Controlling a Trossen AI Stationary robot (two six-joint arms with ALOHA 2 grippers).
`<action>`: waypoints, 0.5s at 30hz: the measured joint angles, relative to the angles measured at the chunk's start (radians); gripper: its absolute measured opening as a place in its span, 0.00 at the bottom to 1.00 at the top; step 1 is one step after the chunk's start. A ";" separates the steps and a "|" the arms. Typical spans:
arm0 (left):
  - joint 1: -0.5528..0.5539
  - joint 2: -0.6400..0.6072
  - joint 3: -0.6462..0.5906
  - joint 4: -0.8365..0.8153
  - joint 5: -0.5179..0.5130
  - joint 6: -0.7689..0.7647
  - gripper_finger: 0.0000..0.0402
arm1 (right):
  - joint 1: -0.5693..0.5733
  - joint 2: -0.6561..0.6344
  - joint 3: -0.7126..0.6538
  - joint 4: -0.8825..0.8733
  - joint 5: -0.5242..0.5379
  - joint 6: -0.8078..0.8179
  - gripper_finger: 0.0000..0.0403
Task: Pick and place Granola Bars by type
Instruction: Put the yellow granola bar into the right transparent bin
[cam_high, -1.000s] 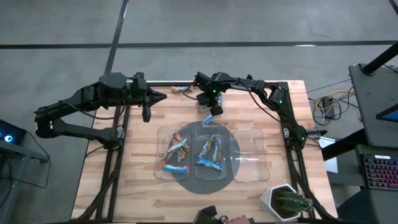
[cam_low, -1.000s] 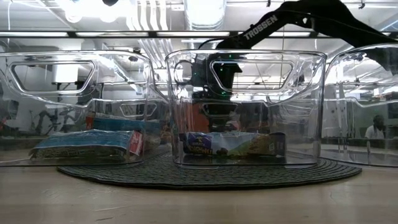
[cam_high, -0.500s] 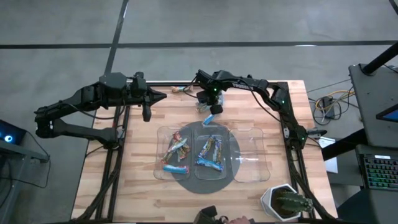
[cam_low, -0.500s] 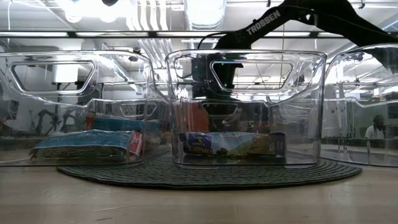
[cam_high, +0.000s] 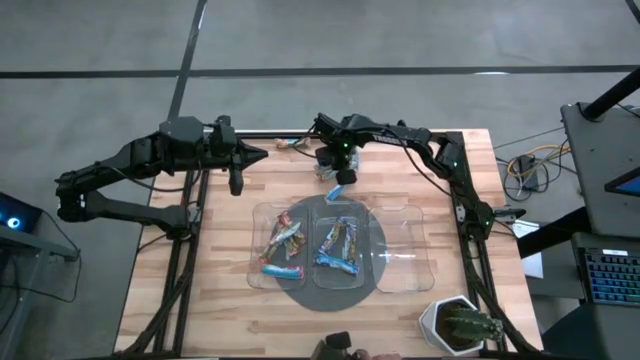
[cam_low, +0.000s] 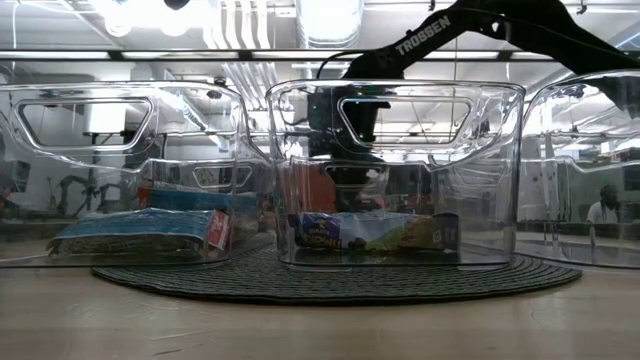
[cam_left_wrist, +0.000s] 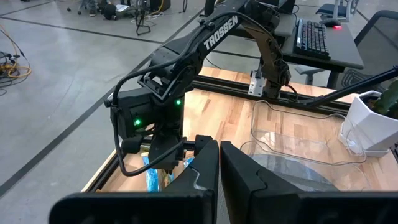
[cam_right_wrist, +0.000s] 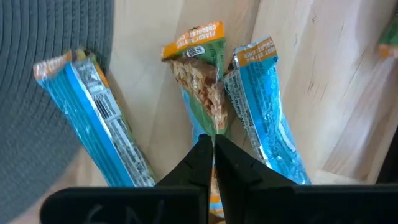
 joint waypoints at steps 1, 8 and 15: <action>0.000 0.000 0.000 0.000 0.000 0.000 0.00 | 0.000 0.000 0.000 0.000 -0.001 0.024 0.03; 0.000 0.000 0.000 0.000 0.000 0.000 0.00 | -0.021 0.000 0.000 -0.031 -0.103 0.171 0.21; 0.000 0.000 0.000 0.000 0.000 0.000 0.00 | -0.020 0.000 0.000 -0.047 -0.102 0.125 0.46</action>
